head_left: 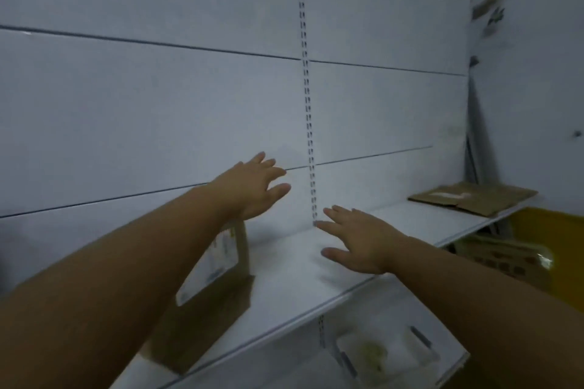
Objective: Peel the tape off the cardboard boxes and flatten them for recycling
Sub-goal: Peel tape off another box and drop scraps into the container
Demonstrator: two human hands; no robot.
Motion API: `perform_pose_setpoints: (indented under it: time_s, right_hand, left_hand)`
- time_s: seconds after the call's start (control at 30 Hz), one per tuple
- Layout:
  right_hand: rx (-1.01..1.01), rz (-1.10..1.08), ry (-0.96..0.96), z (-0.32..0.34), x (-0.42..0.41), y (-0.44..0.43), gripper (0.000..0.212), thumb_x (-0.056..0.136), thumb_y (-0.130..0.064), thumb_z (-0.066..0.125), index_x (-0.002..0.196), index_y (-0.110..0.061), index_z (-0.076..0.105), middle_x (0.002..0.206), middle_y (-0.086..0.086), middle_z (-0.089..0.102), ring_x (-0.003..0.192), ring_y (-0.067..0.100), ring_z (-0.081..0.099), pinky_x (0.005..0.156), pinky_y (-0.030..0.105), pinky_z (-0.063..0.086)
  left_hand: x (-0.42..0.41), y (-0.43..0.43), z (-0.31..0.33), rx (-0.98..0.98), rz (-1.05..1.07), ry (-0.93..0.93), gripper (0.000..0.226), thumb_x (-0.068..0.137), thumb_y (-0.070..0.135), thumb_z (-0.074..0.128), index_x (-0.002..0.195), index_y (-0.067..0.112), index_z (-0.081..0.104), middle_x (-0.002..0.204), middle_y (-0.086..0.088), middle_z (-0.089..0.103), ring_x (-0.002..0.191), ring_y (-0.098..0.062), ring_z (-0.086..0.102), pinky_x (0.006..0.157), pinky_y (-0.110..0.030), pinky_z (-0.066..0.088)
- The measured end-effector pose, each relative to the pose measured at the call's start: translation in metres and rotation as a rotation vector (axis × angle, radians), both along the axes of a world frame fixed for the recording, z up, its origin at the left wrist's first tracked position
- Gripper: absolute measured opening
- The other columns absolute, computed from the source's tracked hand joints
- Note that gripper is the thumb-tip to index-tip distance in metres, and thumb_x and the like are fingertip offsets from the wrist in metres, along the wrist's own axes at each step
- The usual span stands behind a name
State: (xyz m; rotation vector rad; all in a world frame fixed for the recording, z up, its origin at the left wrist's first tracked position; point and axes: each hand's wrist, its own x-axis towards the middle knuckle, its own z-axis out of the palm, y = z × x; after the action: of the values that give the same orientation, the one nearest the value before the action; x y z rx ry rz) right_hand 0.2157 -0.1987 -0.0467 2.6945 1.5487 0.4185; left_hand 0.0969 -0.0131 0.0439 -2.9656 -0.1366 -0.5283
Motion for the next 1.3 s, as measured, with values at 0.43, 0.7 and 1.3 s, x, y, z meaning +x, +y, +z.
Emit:
perform_pose_setpoints:
  time_s: [0.43, 0.7, 1.3]
  right_hand:
    - [0.226, 0.431, 0.005, 0.045, -0.058, 0.157, 0.046, 0.099, -0.041, 0.035, 0.142, -0.024, 0.036, 0.145, -0.001, 0.042, 0.128, 0.017, 0.039, 0.105, 0.031, 0.031]
    - [0.057, 0.522, 0.166, 0.026, -0.053, 0.206, 0.051, 0.083, -0.016, 0.060, 0.128, -0.029, 0.040, 0.130, -0.002, 0.044, 0.115, 0.020, 0.048, 0.097, 0.035, 0.042]
    - [0.228, 0.671, -0.096, 0.028, -0.037, 0.216, 0.091, 0.071, -0.031, 0.068, 0.147, -0.023, 0.019, 0.130, -0.002, 0.027, 0.119, 0.013, 0.026, 0.098, 0.020, 0.023]
  left_hand:
    - [-0.130, 0.128, -0.034, -0.469, 0.622, 0.125, 0.067, 0.093, 0.055, 0.044, 0.148, 0.019, 0.027, 0.152, -0.006, 0.033, 0.136, -0.026, 0.035, 0.113, -0.040, 0.028]
    - [-0.132, 0.135, -0.045, -0.825, 0.586, -0.134, 0.070, 0.080, 0.036, 0.073, 0.141, 0.020, 0.041, 0.136, -0.007, 0.050, 0.120, -0.024, 0.051, 0.105, -0.037, 0.040]
    - [-0.128, 0.149, -0.052, -0.677, 0.554, -0.550, 0.038, 0.099, 0.033, 0.045, 0.078, 0.011, 0.067, 0.074, -0.009, 0.064, 0.067, -0.015, 0.056, 0.060, -0.022, 0.042]
